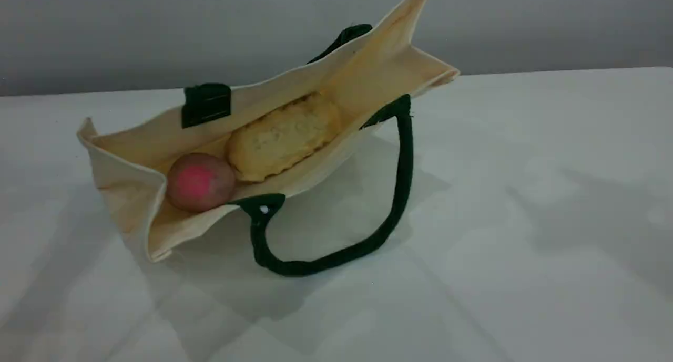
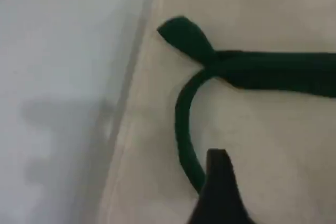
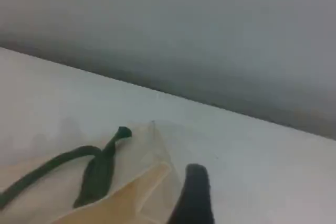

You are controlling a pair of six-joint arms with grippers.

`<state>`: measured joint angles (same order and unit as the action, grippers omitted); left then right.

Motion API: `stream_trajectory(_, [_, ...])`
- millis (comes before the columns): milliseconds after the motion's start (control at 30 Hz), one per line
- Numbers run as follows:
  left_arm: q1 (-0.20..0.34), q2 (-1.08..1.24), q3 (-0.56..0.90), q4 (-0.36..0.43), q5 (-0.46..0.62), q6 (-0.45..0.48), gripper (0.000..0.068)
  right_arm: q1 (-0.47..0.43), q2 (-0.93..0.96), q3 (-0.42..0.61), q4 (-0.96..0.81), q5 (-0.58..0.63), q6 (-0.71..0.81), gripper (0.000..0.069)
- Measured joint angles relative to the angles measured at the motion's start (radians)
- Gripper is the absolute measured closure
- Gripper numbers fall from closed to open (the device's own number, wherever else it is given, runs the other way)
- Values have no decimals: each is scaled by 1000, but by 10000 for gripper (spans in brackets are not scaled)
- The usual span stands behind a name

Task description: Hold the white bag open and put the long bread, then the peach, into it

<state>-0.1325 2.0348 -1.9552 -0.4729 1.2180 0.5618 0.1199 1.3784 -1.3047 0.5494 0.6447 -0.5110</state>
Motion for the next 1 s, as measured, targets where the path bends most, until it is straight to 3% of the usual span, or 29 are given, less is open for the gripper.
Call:
stream_trajectory(200, [-60,115,0,8,0,8,211,0,-38,0,1,34,14,113])
stream_trajectory(367, [-102,188,0,60,0,8,211,0,-52,0,1,52,14,113])
stream_trajectory(1000, [-311,246,0,56,3,8,211,0,-53,0,1,57,13,113])
